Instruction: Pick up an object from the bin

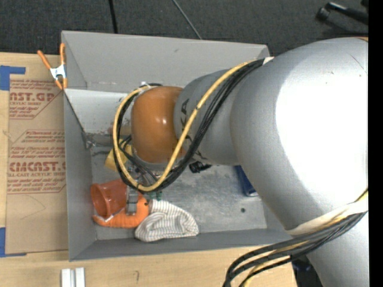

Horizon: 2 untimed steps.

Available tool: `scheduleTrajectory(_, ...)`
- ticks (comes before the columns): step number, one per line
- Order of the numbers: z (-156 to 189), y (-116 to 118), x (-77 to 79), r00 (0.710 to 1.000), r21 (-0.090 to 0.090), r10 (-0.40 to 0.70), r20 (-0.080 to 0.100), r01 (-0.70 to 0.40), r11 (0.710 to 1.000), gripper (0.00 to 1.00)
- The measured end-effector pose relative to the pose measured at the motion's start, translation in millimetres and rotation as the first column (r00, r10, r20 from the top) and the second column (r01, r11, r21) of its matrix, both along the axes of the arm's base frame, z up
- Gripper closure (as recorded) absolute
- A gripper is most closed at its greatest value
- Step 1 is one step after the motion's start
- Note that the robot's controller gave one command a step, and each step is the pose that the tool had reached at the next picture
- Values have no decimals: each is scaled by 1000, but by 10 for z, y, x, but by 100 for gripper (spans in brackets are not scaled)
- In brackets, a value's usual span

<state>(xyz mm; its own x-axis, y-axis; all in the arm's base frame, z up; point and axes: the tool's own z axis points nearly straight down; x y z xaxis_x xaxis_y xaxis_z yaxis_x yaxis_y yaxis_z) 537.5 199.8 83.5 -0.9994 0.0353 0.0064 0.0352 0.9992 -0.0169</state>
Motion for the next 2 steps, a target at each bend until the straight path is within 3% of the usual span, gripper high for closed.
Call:
scheduleTrajectory(1, 0, 0, 0, 1000, 0, 0, 0, 0, 1000, 100)
scheduleTrajectory(2, 1135, 111, 308, 1000, 18, 9, 10, -9, 1000, 100)
